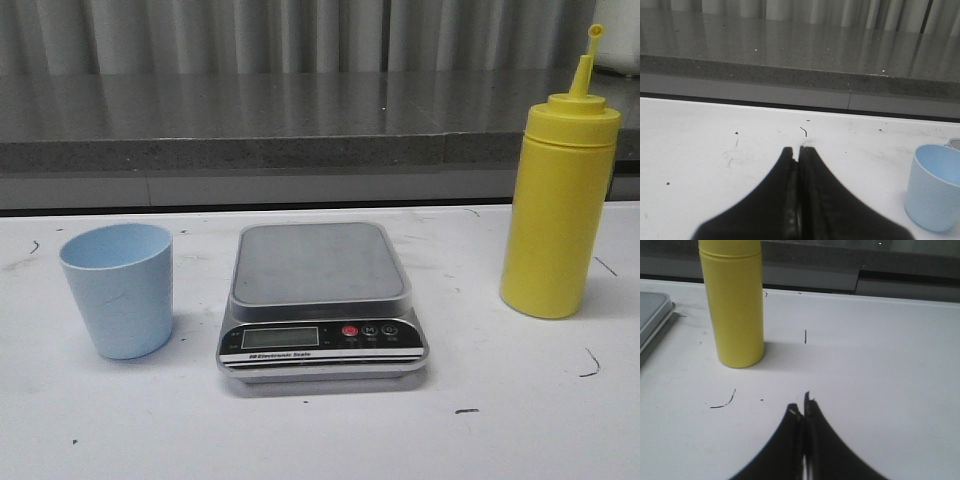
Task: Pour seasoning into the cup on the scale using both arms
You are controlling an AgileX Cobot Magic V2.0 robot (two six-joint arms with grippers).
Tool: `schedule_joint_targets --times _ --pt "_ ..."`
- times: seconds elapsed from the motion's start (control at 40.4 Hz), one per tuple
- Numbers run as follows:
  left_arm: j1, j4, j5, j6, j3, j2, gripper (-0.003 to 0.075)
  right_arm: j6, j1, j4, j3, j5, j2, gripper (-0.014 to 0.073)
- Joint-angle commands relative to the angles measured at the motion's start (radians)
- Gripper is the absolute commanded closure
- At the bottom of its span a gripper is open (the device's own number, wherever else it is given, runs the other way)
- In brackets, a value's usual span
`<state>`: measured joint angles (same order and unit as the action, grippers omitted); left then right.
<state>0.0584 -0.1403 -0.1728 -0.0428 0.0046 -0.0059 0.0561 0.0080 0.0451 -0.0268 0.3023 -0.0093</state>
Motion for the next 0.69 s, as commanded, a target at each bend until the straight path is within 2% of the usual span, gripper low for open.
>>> schedule_joint_targets --times 0.0,0.272,0.669 --pt "0.001 -0.008 0.090 0.006 0.023 -0.015 0.0740 0.007 -0.006 -0.003 0.006 -0.068 -0.017 0.0665" --pt "0.001 -0.008 0.090 0.006 0.023 -0.015 0.0740 0.007 -0.006 -0.003 0.006 -0.067 -0.017 0.0665" --pt "0.001 -0.008 0.090 0.006 0.023 -0.015 0.0740 0.007 -0.006 -0.002 0.006 -0.201 -0.017 0.0665"
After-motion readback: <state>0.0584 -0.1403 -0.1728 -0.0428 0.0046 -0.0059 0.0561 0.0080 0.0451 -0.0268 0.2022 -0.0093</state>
